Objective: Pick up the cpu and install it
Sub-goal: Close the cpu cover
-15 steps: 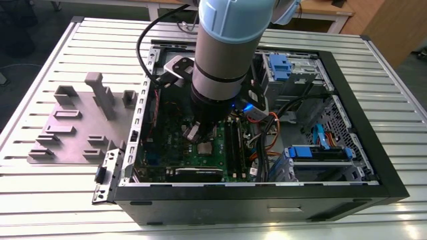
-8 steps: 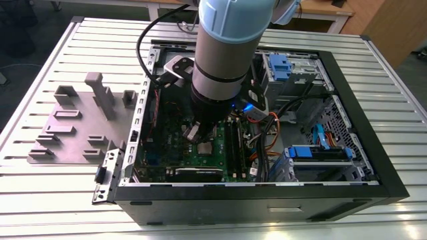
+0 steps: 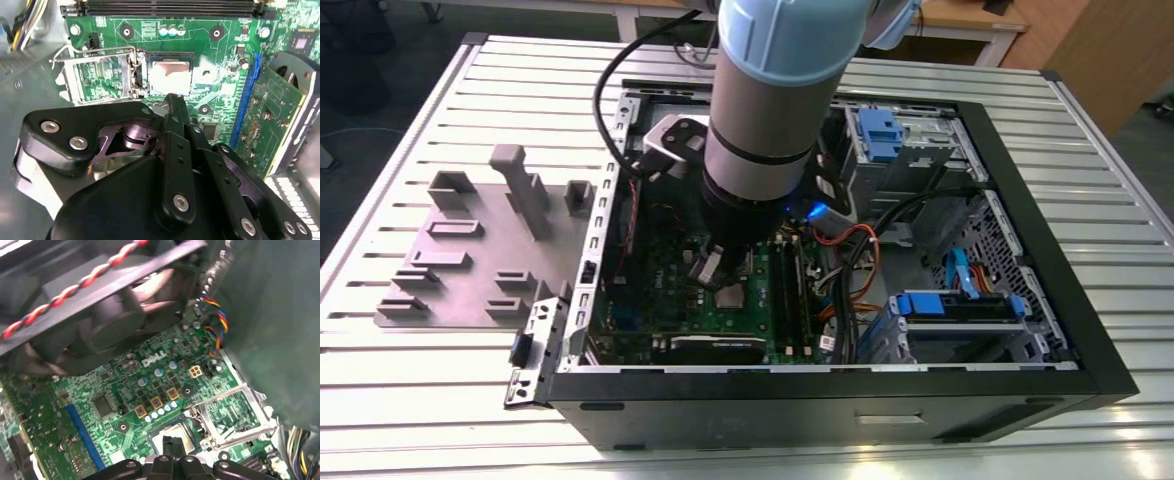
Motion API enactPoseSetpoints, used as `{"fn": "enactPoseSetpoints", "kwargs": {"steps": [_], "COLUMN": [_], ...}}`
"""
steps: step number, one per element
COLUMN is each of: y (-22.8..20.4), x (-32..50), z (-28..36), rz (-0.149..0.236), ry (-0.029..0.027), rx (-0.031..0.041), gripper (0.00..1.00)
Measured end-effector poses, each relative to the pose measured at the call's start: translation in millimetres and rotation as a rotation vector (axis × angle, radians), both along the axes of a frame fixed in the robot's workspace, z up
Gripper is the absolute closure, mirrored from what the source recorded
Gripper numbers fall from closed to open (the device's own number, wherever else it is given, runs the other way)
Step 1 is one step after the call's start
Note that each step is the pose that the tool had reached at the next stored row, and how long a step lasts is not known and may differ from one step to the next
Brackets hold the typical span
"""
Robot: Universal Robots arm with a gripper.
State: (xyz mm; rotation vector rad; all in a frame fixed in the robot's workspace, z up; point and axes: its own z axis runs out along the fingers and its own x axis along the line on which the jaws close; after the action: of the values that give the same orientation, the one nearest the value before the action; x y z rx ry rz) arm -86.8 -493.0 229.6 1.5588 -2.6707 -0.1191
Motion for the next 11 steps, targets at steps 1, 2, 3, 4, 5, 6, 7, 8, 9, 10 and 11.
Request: {"fn": "enactPoseSetpoints", "kwargs": {"steps": [1,2,3,4,5,6,7,8,9,10,11], "y": [0.0,0.0,-0.1,-0.1,0.0,0.0,0.0,0.0,0.0,0.1,0.0], "x": [0.0,0.0,0.0,0.2,0.2,0.2,0.2,0.2,0.2,0.2,0.2], "z": [-0.1,-0.1,0.0,-0.2,-0.2,-0.1,-0.1,-0.1,-0.1,-0.1,-0.2], "rz": [0.017,0.032,0.038,0.04,0.041,0.042,0.043,0.044,0.049,0.059,0.073], "ry": [0.0,-0.0002,-0.0007,-0.0013,-0.0018,-0.0022,-0.0026,-0.003,-0.0032,-0.004,-0.0046], "rx": [0.0,0.0002,0.0044,0.0202,0.0381,0.0557,0.0738,0.0867,0.0891,0.0897,0.0898], "gripper": [0.89,0.89,0.89,0.89,0.89,0.89,0.89,0.89,0.89,0.89,0.89]}}
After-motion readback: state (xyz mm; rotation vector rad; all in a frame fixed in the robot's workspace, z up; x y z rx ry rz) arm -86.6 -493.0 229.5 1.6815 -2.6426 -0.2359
